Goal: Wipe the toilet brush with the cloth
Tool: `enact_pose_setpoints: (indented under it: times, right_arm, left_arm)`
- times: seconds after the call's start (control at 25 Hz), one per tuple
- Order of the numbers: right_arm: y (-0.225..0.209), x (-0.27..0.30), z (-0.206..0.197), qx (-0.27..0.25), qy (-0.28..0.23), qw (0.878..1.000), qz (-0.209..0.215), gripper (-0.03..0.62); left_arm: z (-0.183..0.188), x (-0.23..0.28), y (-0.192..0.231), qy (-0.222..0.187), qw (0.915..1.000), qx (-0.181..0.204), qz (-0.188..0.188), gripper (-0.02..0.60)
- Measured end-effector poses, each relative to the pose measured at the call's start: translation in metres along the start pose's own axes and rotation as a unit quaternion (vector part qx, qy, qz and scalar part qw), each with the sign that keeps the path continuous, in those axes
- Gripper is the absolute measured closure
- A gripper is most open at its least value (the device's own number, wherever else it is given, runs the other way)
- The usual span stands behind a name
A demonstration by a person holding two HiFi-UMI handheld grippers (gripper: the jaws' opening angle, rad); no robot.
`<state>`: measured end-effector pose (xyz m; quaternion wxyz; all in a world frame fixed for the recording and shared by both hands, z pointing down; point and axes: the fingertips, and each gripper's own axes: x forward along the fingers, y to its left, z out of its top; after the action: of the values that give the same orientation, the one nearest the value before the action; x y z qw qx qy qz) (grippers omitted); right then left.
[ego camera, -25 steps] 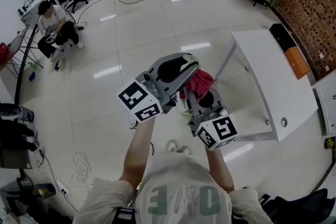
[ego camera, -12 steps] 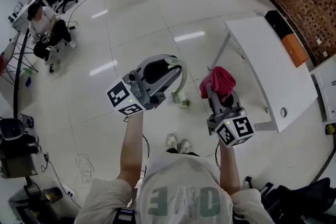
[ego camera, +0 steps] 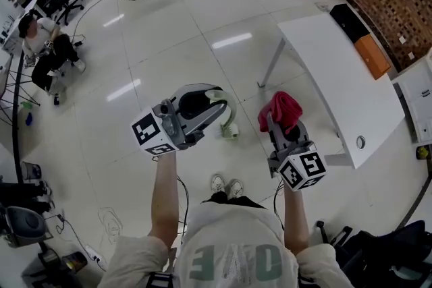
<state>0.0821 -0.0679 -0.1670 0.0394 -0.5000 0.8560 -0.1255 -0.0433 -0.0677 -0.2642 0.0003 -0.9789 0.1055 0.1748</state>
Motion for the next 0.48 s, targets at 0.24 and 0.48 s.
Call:
enact_pose_setpoints:
  times: [0.24, 0.48]
  right_arm:
    - [-0.038, 0.020, -0.053, -0.009, 0.001, 1.000, 0.016, 0.563]
    - [-0.127, 0.053, -0.233, -0.020, -0.005, 1.000, 0.013, 0.563]
  left_arm:
    - [-0.062, 0.000, 0.010, 0.020, 0.9981, 0.008, -0.058, 0.476]
    - [-0.240, -0.037, 0.043, 0.026, 0.9941, 0.015, -0.104, 0.476]
